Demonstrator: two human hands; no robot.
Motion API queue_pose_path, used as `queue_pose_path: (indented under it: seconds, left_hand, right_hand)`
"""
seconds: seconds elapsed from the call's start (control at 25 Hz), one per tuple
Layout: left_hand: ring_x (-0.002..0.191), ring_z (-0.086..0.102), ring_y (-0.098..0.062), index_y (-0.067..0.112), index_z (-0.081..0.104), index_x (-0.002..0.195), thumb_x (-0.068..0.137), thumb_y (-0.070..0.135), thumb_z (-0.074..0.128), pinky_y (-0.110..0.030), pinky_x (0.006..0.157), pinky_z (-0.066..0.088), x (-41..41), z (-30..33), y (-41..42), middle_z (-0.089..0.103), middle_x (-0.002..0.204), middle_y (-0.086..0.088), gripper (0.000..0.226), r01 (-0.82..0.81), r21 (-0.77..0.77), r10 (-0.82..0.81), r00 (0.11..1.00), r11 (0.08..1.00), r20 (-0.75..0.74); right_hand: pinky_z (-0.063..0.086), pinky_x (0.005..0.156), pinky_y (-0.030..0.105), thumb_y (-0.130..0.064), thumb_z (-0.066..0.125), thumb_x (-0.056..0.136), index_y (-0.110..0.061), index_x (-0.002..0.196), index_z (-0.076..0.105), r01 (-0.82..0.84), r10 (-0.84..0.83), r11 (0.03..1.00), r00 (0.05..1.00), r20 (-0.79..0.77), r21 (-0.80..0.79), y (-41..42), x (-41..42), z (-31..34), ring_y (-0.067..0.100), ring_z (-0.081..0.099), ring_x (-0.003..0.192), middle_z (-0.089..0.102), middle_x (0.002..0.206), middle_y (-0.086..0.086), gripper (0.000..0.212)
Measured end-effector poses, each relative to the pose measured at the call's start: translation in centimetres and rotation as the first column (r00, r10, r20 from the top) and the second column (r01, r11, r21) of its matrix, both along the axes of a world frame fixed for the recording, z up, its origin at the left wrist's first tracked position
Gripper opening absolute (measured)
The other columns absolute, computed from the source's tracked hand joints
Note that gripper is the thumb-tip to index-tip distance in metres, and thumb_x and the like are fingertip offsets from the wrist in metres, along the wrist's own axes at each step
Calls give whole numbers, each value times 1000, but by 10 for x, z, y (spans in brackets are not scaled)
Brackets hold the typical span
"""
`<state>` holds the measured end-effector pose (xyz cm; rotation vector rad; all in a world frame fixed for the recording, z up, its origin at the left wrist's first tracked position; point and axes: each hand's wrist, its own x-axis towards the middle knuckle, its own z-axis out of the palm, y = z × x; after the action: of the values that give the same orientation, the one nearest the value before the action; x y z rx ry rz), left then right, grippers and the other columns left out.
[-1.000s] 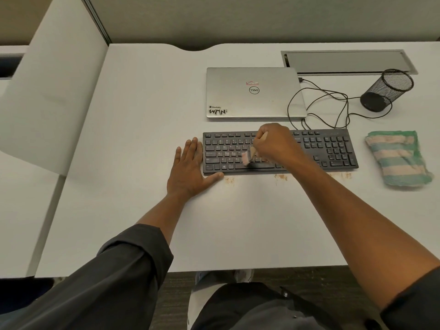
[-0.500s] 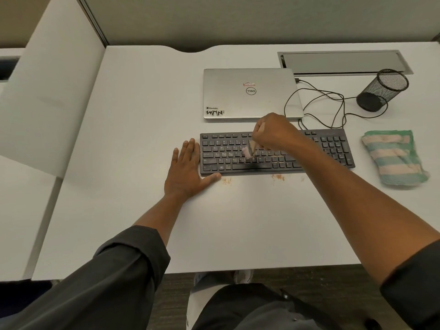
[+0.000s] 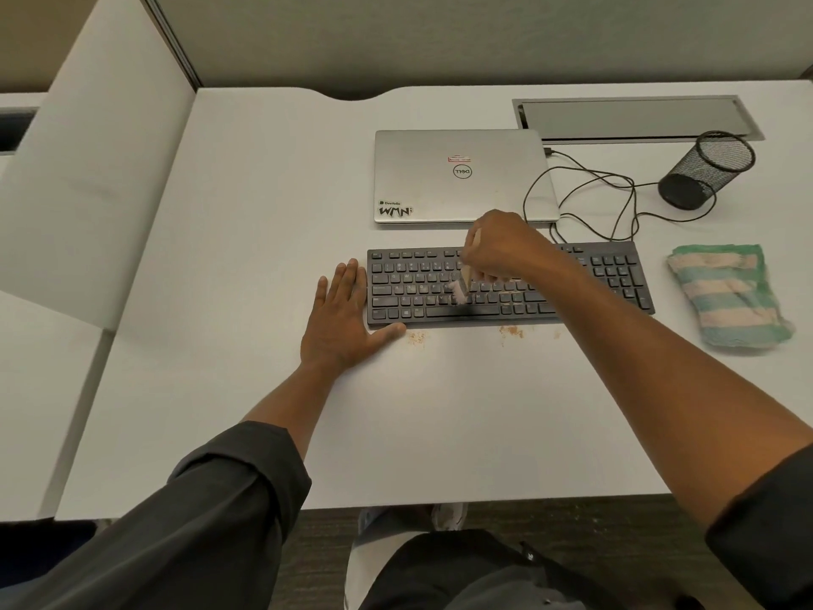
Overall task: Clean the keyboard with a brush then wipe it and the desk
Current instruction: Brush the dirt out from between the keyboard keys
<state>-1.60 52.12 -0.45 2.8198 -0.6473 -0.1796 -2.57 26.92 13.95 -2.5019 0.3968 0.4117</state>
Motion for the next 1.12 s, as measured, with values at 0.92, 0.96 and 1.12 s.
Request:
queue_pose_path:
  seconds: [0.92, 0.96, 1.12]
  left_hand:
    - [156, -12, -14, 12, 2, 163, 78, 90, 32, -41, 127, -8, 0, 0, 0, -3, 171, -3, 118, 0, -14, 0, 1000, 1000, -13]
    - [156, -12, -14, 12, 1, 163, 79, 90, 32, -41, 127, -8, 0, 0, 0, -3, 171, -4, 119, 0, -10, 0, 1000, 1000, -13]
    - [156, -11, -16, 11, 1, 163, 78, 91, 30, -42, 127, -7, 0, 0, 0, -3, 171, -5, 120, 4, -1, -4, 1000, 1000, -10]
  right_hand:
    - [40, 50, 23, -14, 62, 87, -5, 75, 62, 11, -3, 978, 999, 36, -211, 5, -1, -4, 20, 56, 65, 56, 66, 3, 15]
    - [41, 50, 24, -13, 62, 86, -5, 75, 61, 27, -12, 975, 998, 68, -219, 5, -1, -4, 20, 56, 64, 58, 67, 4, 14]
    - [53, 64, 34, -12, 58, 88, -4, 89, 68, 76, -40, 982, 979, 198, -175, 5, -6, -6, 28, 66, 82, 70, 87, 12, 13]
